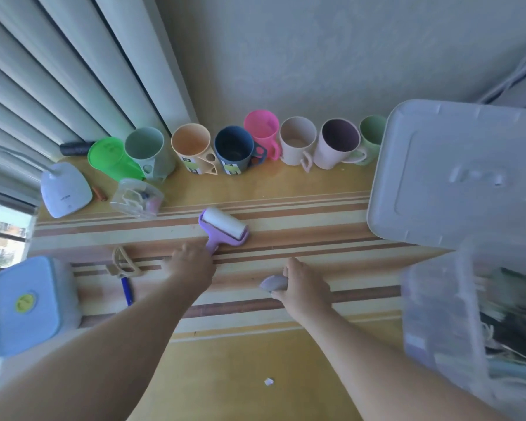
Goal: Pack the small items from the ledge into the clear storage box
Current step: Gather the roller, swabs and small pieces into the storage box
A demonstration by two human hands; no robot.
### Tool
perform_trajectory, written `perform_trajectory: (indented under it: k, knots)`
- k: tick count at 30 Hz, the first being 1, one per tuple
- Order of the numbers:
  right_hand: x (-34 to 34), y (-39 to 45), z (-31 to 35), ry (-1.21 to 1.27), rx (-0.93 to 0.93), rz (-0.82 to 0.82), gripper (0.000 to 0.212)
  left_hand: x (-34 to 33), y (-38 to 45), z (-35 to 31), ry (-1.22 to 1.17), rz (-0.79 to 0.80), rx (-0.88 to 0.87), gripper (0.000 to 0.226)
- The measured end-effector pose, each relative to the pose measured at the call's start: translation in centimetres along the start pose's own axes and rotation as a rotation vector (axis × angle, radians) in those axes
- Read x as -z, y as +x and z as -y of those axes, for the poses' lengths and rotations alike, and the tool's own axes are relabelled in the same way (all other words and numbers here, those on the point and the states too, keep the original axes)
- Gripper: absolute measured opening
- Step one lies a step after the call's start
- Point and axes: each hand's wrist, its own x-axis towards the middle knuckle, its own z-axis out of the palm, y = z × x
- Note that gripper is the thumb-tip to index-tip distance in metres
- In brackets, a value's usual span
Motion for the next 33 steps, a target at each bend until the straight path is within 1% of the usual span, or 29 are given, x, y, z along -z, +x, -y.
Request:
perform_trajectory:
  k: [2, 4, 6, 7, 10, 13, 15, 18, 20, 21, 23, 25, 26, 28, 30, 32, 33]
  knots:
    - [-0.1, -0.4, -1.0, 0.036, -0.008, 0.041, 0.026, -0.5, -1.3, -0.6, -0.022, 0.007, -0.041, 0.035]
    - [0.3, -1.1, -2.0, 0.140, -0.012, 0.108, 0.015, -0.9, -3.1, -1.2, -0.039, -0.003, -0.109, 0.019]
    - [2.0, -2.3, -2.3, 0.276, 0.020, 0.156, 0.008, -1.3, -5.0, -1.8, -0.170, -0.040, -0.180, 0.015]
    - [3.4, -3.1, -2.3, 0.336, 0.043, 0.154, 0.007, -1.3, -6.1, -2.0, -0.255, -0.053, -0.205, 0.014]
    - [9.6, -7.2, -3.0, 0.461, 0.147, 0.089, 0.005, -0.7, -9.8, -2.7, -0.411, -0.069, -0.292, 0.015]
    - [17.0, -12.3, -6.6, 0.488, 0.231, 0.008, 0.008, 1.4, -14.0, -4.8, -0.503, -0.168, -0.357, 0.023]
    - [21.4, -14.7, -10.8, 0.468, 0.209, -0.103, 0.014, 3.4, -16.6, -7.2, -0.522, -0.232, -0.410, 0.023]
    - [25.0, -16.0, -19.1, 0.474, 0.057, -0.276, 0.022, 6.1, -19.9, -12.4, -0.551, -0.268, -0.538, 0.022]
    - [24.8, -15.6, -24.5, 0.519, -0.062, -0.331, 0.024, 7.5, -21.6, -16.6, -0.553, -0.306, -0.626, 0.023]
    - [24.0, -15.3, -26.5, 0.518, -0.108, -0.314, 0.023, 7.9, -22.5, -18.7, -0.547, -0.329, -0.663, 0.024]
    - [21.6, -14.3, -29.2, 0.472, -0.141, -0.184, 0.017, 8.3, -24.1, -22.7, -0.548, -0.351, -0.710, 0.024]
    - [19.0, -13.3, -30.5, 0.426, -0.126, -0.028, 0.008, 7.8, -25.3, -26.1, -0.542, -0.364, -0.721, 0.022]
    - [17.9, -12.9, -30.6, 0.399, -0.104, 0.004, 0.006, 7.3, -25.7, -27.6, -0.524, -0.371, -0.723, 0.022]
    - [16.6, -12.4, -30.5, 0.305, -0.016, -0.015, 0.003, 6.1, -26.2, -29.9, -0.463, -0.414, -0.744, 0.022]
    - [16.3, -12.3, -30.4, 0.161, 0.072, -0.082, 0.008, 5.0, -26.7, -31.4, -0.399, -0.469, -0.746, 0.023]
    - [16.8, -12.8, -30.9, 0.137, 0.101, -0.114, 0.016, 4.0, -27.1, -32.5, -0.339, -0.553, -0.748, 0.023]
    - [17.4, -13.1, -31.5, 0.178, 0.090, -0.121, 0.021, 3.7, -27.5, -33.1, -0.309, -0.594, -0.735, 0.024]
